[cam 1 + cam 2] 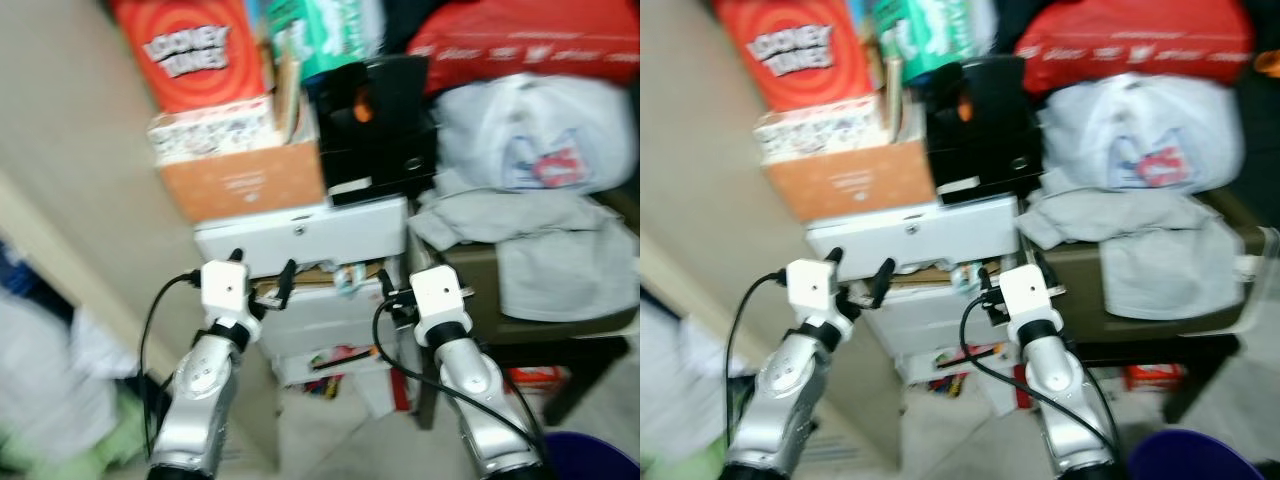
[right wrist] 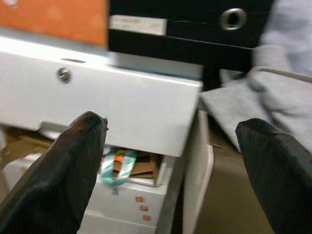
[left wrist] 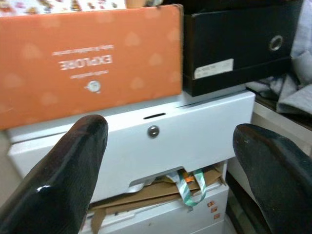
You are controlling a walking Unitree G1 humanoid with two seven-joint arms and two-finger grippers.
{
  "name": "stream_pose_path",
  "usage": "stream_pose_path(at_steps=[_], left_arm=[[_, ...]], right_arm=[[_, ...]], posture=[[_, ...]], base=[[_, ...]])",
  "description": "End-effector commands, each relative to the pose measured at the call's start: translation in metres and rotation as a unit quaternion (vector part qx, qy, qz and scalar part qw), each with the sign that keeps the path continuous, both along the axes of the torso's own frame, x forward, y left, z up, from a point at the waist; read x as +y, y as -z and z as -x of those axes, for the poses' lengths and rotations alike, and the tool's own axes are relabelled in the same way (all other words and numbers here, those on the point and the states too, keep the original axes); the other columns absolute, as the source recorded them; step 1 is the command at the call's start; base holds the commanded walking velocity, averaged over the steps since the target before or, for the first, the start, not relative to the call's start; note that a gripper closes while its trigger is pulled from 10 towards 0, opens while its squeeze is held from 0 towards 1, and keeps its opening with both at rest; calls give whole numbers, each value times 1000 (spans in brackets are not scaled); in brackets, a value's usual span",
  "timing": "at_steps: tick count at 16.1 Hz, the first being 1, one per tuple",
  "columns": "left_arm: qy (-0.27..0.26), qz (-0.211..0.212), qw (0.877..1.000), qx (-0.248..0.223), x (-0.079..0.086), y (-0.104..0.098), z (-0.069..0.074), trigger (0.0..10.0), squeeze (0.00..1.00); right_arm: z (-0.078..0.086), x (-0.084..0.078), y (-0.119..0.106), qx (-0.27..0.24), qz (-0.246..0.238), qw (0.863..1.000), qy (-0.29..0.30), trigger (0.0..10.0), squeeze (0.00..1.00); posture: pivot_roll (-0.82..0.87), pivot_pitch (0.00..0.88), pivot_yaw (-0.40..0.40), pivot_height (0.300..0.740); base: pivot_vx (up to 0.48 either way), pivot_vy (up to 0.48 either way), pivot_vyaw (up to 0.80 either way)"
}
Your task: Clean up the room
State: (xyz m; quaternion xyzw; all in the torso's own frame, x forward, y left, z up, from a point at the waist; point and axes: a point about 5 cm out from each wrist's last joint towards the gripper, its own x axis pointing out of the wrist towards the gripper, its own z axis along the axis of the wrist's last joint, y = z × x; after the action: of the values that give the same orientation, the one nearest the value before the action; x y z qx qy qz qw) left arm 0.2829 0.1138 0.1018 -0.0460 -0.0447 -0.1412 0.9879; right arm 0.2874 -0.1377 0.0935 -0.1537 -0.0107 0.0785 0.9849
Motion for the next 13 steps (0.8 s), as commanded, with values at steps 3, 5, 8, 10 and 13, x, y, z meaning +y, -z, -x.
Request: stream_pose_path(at_steps=[3,5,8,10,13], left_arm=[[-19,-9,1000,-6,10,-3,-2,10000,0],[-24,-8,1000,-7,9,-3,-1,10000,0],[-49,-1,999,-9,12,-1,4,10000,0],[-74,3,997,-9,18,0,7,10000,0],[-107,6,994,-12,26,1,13,10000,0]], right_arm=[[-3,4,-3,-2,-3,1000,-4,10000,0],[-4,3,-4,1,-5,1000,-6,10000,0],[-4,7,-3,10,-3,999,-36,10000,0],[-6,13,-4,13,5,998,-60,10000,0],[-12,20,-4,18,10,996,-87,10000,0]], posture=[[-279,0,145,740],[-269,0,124,740],[-219,0,50,740],[-189,0,8,740],[-151,0,-25,740]], base=[[0,0,800],[0,0,400],[0,0,0],[0,0,0],[0,0,0]])
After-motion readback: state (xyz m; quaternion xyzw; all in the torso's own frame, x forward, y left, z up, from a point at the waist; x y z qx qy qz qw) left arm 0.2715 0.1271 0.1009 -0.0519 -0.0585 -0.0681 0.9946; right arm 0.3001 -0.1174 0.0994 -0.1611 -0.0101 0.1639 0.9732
